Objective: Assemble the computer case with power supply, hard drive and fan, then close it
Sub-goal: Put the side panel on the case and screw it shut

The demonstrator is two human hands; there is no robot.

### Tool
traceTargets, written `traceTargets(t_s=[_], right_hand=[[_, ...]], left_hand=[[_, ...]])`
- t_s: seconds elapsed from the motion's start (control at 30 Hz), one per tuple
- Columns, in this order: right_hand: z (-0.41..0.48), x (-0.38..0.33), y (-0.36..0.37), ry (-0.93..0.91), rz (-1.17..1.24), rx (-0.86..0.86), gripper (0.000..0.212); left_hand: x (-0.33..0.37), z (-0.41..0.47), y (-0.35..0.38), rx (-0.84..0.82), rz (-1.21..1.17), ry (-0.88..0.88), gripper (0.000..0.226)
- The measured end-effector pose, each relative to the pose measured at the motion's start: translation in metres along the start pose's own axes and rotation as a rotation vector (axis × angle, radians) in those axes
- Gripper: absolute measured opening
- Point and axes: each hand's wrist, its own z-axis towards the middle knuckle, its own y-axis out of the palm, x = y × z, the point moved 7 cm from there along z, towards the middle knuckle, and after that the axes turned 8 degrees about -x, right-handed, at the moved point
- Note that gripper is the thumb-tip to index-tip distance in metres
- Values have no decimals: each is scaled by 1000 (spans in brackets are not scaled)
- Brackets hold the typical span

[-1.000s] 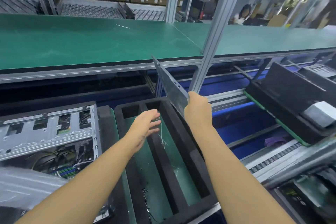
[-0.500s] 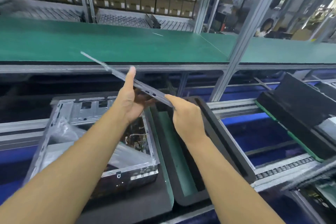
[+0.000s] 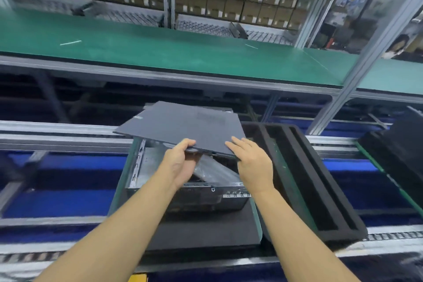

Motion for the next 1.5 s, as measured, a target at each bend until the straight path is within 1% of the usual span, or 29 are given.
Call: traceTargets(t_s=[0.03, 0.1, 0.17, 0.27, 0.33, 0.4, 0.47, 0.5, 0.57, 0.6, 0.63, 0.67, 0.7, 0.73, 0.77, 0.8, 0.83, 0.87, 0.9, 0.97, 1.0, 1.07, 1.17, 1.27, 1.4, 1.5], right_hand=[[-3, 3, 7, 16, 7, -72, 65], [-12, 13, 25, 73, 39, -250, 67], [-21, 25, 43, 125, 33, -418, 70], [-29, 35, 61, 101, -50, -595, 75], [-35, 38, 70, 80, -26, -701, 77], [-42, 41, 76, 94, 44, -780, 77], [-47, 42, 79, 123, 117, -838, 74], [-48, 42, 79, 145, 153, -852, 73], [-46, 40, 77, 187, 203, -816, 68], [-44, 38, 76, 200, 208, -779, 64], [-42, 35, 75, 214, 205, -745, 61], [-40, 33, 76, 233, 197, -719, 59], [-38, 30, 79, 256, 183, -704, 61], [-36, 28, 83, 279, 161, -702, 65], [-36, 27, 89, 301, 133, -715, 69], [-36, 25, 95, 321, 103, -736, 71], [-38, 25, 101, 340, 74, -762, 71], [-40, 26, 107, 359, 46, -784, 71], [-43, 27, 111, 374, 23, -796, 71], [-45, 28, 114, 387, -7, -784, 71], [-45, 28, 114, 383, -18, -773, 71], [-46, 29, 113, 373, -31, -765, 69], [-49, 32, 110, 383, 11, -762, 66], [-53, 28, 106, 378, 30, -736, 65], [-64, 19, 106, 336, -61, -720, 67], [-65, 18, 105, 325, -78, -731, 68]], left_hand=[[-6, -4, -10, 26, 9, 7, 18], [-21, -10, -23, 29, 29, -14, 24], [-38, -16, -32, 47, 32, -108, 32], [-59, -27, -46, 137, 37, -298, 24], [-67, -31, -54, 166, 61, -359, 27], [-76, -36, -57, 129, 102, -469, 37], [-87, -45, -60, 49, 218, -645, 55], [-89, -49, -61, -16, 307, -726, 59], [-88, -55, -56, -176, 547, -819, 55], [-82, -53, -52, -239, 701, -795, 48], [-71, -47, -47, -272, 876, -694, 40], [-54, -36, -43, -276, 1059, -522, 31], [-30, -26, -40, -232, 1268, -307, 25], [0, -19, -36, -138, 1498, -64, 23], [29, -15, -34, -10, 1730, 161, 23], [53, -13, -36, 112, 1925, 330, 25], [68, -9, -44, 215, 2067, 401, 33], [78, -4, -60, 307, 2160, 353, 45], [84, -1, -79, 385, 2202, 232, 57], [83, -1, -112, 466, 2142, -1, 75], [79, -2, -122, 473, 2082, -65, 80], [70, -4, -128, 471, 2003, -81, 83], [63, -8, -122, 470, 1981, -77, 84], [52, -16, -119, 451, 2085, -67, 83], [33, -29, -118, 423, 2311, -40, 83], [31, -31, -118, 383, 2343, -16, 89]])
